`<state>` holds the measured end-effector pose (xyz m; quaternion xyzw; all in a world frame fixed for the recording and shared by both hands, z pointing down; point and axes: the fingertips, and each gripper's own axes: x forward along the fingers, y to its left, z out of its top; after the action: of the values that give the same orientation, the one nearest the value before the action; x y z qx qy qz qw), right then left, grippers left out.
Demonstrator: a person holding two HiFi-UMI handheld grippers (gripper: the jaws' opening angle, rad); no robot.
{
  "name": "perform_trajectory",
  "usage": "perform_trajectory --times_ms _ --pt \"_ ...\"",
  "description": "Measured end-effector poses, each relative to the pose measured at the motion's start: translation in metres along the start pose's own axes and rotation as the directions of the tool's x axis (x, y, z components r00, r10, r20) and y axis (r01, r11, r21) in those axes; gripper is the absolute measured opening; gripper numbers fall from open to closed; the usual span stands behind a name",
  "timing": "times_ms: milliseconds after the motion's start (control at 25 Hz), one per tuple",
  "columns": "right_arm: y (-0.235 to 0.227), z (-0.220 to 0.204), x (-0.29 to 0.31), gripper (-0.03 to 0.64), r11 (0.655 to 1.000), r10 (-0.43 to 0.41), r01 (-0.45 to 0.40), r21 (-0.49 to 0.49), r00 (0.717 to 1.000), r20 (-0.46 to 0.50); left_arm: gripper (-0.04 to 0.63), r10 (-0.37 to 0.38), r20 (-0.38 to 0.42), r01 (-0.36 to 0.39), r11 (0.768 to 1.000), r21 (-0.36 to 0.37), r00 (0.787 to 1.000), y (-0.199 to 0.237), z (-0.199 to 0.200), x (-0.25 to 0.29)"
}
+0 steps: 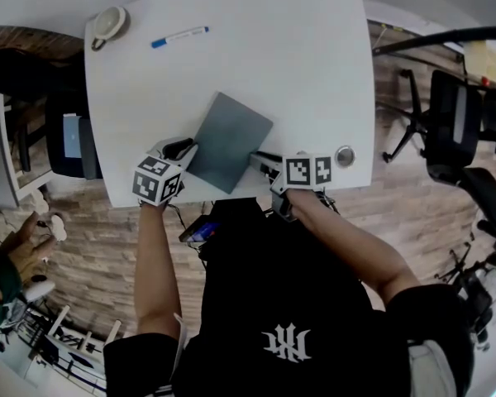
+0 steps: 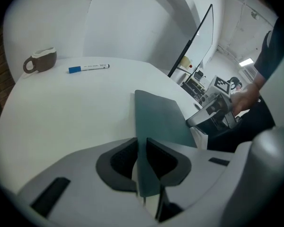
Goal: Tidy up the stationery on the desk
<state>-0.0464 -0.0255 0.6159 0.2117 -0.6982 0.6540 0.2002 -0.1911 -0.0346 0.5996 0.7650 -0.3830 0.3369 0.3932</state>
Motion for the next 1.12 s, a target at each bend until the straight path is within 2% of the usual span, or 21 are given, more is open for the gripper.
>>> perform_trajectory --times_ms 280,400,600,880,1120 --pt "0.0 0.001 0.002 0.072 1.0 -0.001 0.001 0.003 1.0 -0.013 0.052 -0.01 -0.016 0.009 0.999 -0.043 1.0 0.001 -0.002 -0.002" --pt "-0.006 0.012 -0.003 0.071 1.0 -0.018 0.018 -0.019 1.0 0.011 0.051 -0.03 -0.021 0.028 0.998 -0.064 0.999 -0.006 -0.001 0.003" --pt "-0.018 0.048 -0.02 0.067 0.999 -0.03 0.032 -0.025 0.997 0.074 0.051 -0.062 -0.005 0.061 0.994 -0.091 0.998 -0.024 0.01 0.017" --pt "-0.042 0.11 -0.051 0.067 0.992 -0.07 0.085 -0.088 0.985 0.154 0.046 -0.12 0.018 0.122 0.986 -0.118 0.993 -0.055 0.043 0.05" --pt "-0.059 0.15 -0.074 0.067 0.985 -0.091 0.115 -0.127 0.98 0.176 0.046 -0.115 0.039 0.119 0.983 -0.14 0.993 -0.068 0.078 0.075"
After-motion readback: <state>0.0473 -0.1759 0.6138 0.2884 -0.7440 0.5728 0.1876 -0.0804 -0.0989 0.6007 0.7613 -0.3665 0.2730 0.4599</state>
